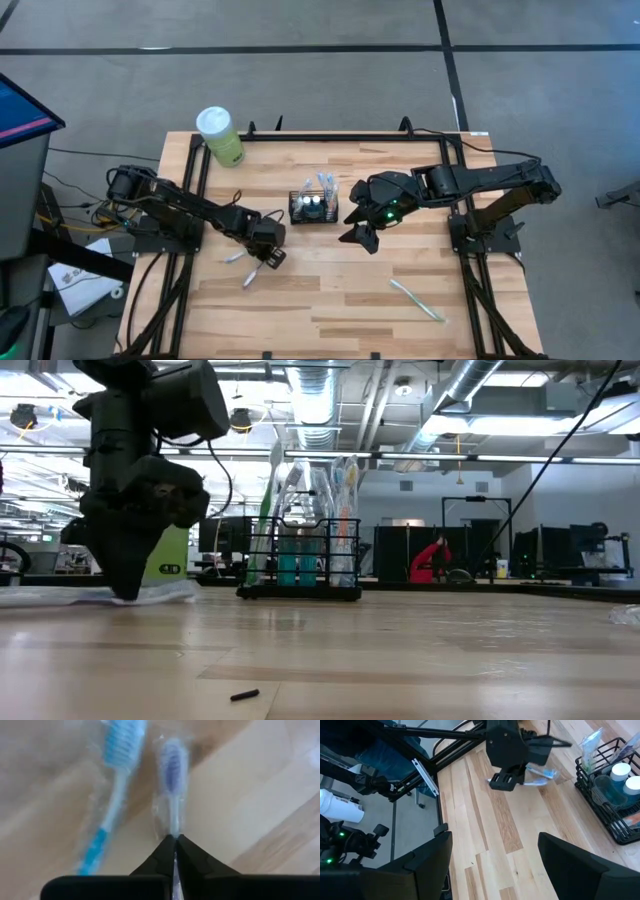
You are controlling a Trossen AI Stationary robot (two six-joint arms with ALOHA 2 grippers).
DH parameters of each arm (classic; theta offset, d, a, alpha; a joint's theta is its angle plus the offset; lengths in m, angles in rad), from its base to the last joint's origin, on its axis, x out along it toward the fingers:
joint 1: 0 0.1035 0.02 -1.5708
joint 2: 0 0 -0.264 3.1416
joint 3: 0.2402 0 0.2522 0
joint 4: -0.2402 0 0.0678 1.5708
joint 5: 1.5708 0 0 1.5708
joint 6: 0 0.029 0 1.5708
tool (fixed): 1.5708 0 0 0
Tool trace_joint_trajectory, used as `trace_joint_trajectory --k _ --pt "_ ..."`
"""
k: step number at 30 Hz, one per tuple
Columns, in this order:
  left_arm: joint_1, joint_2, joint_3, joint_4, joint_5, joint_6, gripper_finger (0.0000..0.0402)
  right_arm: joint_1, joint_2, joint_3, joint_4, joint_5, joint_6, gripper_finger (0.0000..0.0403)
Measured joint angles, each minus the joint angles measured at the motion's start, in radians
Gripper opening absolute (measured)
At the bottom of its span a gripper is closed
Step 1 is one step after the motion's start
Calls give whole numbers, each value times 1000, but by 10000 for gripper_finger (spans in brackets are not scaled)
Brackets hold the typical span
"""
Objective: Pick & Place toothbrushing station
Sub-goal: Put the purple toothbrush into the black mesh organizer
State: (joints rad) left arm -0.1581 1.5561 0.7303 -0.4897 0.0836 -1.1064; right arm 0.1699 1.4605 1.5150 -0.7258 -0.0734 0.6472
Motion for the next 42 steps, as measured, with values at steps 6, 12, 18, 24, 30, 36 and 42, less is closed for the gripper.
trace_joint_trajectory --k 6,12,18,24,30,36,42 --pt "3 -42 -2 1 -50 0 1 0 0 0 0 0 0 286" --pt "-8 -44 -2 3 -38 2 1 0 0 0 0 4 0 286" --pt "-26 -117 -1 6 -33 -7 1 0 0 0 0 4 0 286" --pt "-27 -244 -1 -12 -64 -47 1 0 0 0 0 5 0 286" --pt "-26 -373 0 -17 -191 -41 0 0 0 0 -1 22 -1 286" --pt "-11 -474 1 -2 -364 62 0 -8 0 0 -3 22 -2 286" --pt "40 -504 1 80 -491 245 0 -8 0 0 -10 22 -2 286"
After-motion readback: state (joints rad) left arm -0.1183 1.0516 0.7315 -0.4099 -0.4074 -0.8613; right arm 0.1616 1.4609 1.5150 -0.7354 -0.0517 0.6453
